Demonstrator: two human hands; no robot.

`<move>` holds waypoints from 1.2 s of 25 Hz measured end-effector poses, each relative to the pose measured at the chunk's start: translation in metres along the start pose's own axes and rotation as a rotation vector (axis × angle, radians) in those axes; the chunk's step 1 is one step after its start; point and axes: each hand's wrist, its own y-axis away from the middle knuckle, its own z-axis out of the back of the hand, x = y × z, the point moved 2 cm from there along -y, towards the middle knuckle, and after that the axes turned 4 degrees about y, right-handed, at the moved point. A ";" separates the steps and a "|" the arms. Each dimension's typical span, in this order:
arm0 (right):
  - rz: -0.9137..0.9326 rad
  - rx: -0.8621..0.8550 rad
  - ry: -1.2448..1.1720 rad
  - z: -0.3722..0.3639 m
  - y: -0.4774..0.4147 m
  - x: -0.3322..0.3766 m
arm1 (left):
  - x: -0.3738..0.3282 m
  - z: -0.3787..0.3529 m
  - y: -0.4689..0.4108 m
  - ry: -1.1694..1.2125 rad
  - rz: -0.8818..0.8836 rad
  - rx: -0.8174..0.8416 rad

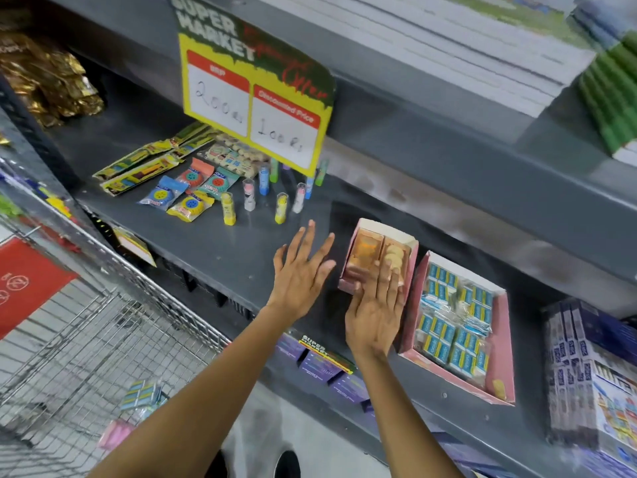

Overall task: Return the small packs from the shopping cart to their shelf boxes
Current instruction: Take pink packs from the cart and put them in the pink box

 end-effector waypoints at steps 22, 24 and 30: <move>0.735 0.472 -0.352 -0.181 0.178 0.274 | 0.313 0.030 0.277 -0.005 1.067 -0.183; 0.572 0.528 -0.307 -0.211 0.198 0.259 | 0.324 0.001 0.290 0.004 1.126 -0.121; 0.277 0.703 -0.073 -0.277 0.260 0.218 | 0.348 -0.083 0.340 0.127 1.407 -0.052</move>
